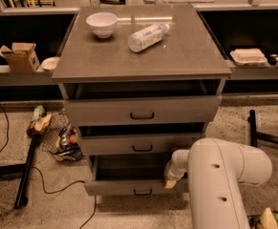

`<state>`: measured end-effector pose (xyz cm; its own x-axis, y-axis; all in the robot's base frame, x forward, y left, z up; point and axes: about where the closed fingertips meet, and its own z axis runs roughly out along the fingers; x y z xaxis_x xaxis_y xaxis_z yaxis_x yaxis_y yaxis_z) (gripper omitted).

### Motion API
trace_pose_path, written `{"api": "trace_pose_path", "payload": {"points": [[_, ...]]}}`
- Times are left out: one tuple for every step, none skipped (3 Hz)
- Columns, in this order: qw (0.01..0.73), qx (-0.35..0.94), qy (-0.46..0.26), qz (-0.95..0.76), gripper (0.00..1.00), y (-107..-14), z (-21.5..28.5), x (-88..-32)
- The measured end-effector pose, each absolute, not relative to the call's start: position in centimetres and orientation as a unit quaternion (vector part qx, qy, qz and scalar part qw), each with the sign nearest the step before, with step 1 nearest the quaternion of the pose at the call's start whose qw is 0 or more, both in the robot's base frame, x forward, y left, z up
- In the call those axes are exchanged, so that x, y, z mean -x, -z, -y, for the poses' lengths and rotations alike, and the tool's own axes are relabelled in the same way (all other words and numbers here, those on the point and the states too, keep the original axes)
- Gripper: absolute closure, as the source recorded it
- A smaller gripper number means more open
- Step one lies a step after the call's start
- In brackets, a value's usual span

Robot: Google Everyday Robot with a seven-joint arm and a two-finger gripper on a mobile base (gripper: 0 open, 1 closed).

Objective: Open bottom drawer

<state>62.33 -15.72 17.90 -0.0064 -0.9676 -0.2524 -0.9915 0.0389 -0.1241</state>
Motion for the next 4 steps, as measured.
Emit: {"api": "trace_pose_path", "payload": {"points": [[0.135,0.692,-0.044,-0.708,0.68,-17.90,15.72,-62.33],[0.135,0.692,-0.044,-0.708,0.45,-17.90,15.71,-62.32],[0.135,0.692,-0.044,-0.708,0.22,-17.90,15.71,-62.32],[0.135,0.692,-0.044,-0.708,0.00,-17.89,15.71,-62.32]]}}
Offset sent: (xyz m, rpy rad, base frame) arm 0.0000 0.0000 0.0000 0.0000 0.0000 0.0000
